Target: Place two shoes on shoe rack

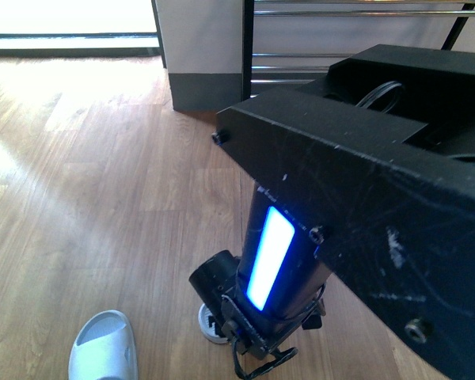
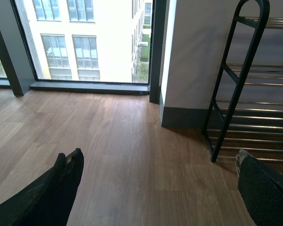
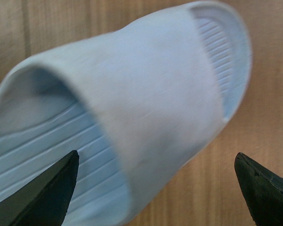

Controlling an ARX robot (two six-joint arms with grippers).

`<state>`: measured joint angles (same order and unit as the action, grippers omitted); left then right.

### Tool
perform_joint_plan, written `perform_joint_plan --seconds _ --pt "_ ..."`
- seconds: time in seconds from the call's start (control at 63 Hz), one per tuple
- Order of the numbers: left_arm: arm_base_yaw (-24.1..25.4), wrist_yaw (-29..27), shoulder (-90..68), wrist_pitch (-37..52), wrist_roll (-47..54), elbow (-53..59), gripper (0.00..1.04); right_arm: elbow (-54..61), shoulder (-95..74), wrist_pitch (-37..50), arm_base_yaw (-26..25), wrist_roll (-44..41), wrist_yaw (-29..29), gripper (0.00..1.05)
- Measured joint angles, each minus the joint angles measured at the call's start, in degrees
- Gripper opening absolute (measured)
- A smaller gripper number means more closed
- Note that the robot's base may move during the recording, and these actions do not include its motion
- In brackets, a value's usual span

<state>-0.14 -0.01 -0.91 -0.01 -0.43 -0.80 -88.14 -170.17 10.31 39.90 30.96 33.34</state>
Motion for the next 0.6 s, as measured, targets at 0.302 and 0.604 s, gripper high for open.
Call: perform_joint_plan --seconds 0.302,0.604 --pt "0.00 -0.02 0.00 0.00 0.00 0.00 0.95 -0.52 0.72 -4.59 -5.44 4.96 1.73 0.96" --pt "0.00 0.00 0.00 0.00 0.00 0.00 0.95 -2.27 0.70 -13.86 -5.01 22.84 -8.79 0.93"
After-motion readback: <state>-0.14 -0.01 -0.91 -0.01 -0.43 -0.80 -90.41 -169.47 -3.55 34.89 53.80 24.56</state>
